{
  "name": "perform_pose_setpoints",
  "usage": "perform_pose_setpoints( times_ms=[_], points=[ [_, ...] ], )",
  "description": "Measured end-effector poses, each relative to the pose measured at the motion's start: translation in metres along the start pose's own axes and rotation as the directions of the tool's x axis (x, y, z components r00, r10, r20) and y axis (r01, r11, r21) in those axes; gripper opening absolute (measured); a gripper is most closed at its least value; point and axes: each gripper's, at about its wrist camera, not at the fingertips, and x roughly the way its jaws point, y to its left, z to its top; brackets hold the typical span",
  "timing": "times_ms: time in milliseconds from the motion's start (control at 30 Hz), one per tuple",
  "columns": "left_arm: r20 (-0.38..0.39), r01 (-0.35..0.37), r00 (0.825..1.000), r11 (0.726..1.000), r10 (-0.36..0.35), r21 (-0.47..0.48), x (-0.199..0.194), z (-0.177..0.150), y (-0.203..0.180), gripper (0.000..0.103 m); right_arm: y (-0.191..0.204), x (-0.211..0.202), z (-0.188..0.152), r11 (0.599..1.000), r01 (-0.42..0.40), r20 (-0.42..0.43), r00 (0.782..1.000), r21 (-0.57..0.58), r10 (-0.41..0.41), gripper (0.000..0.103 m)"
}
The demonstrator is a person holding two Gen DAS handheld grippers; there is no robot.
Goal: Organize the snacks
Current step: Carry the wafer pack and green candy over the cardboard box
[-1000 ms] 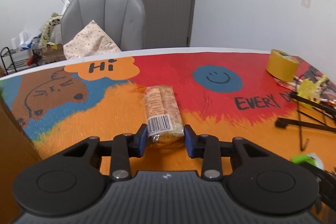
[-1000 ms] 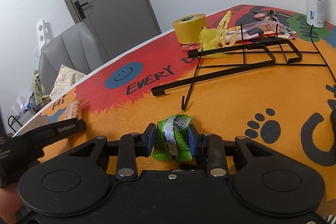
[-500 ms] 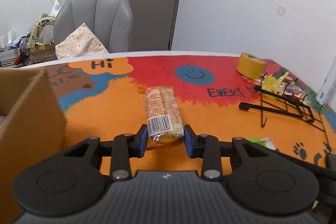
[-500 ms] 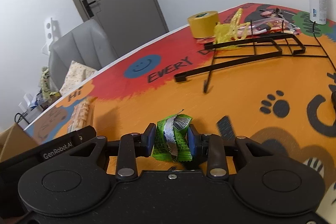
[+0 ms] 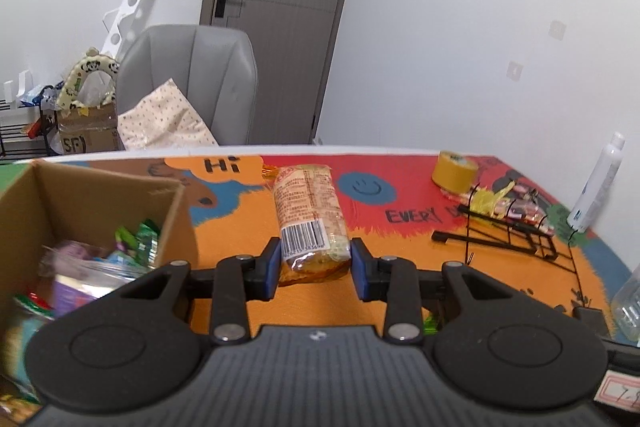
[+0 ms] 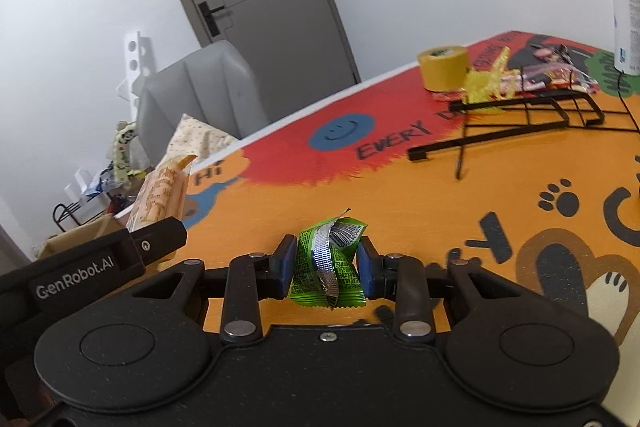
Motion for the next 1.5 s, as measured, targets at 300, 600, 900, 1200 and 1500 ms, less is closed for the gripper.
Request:
perform_pose_setpoints(
  times_ms=[300, 600, 900, 1200, 1500],
  points=[
    [0.048, -0.006, 0.999, 1.0, 0.008, -0.029, -0.033, 0.009, 0.028, 0.034, 0.036, -0.018, 0.001, 0.998, -0.049, 0.025, 0.998, -0.049, 0.051, 0.03],
    [0.079, -0.041, 0.996, 0.997, 0.047, -0.068, -0.058, 0.015, 0.069, 0.034, 0.072, -0.028, -0.001, 0.99, -0.101, 0.039, 0.994, -0.099, 0.105, 0.031],
    [0.079, -0.087, 0.992, 0.989, 0.097, -0.117, -0.073, 0.015, 0.114, 0.035, 0.108, -0.027, -0.004, 0.978, -0.155, 0.029, 0.987, -0.137, 0.16, 0.03],
    [0.061, -0.096, 0.992, 0.982, 0.107, -0.161, -0.082, 0.008, 0.146, 0.035, 0.141, -0.022, -0.01, 0.968, -0.175, 0.006, 0.984, -0.179, 0.179, 0.03],
    [0.043, -0.108, 0.992, 0.972, 0.12, -0.207, -0.092, 0.002, 0.18, 0.043, 0.176, -0.018, -0.021, 0.956, -0.192, -0.017, 0.981, -0.223, 0.194, 0.03]
  ],
)
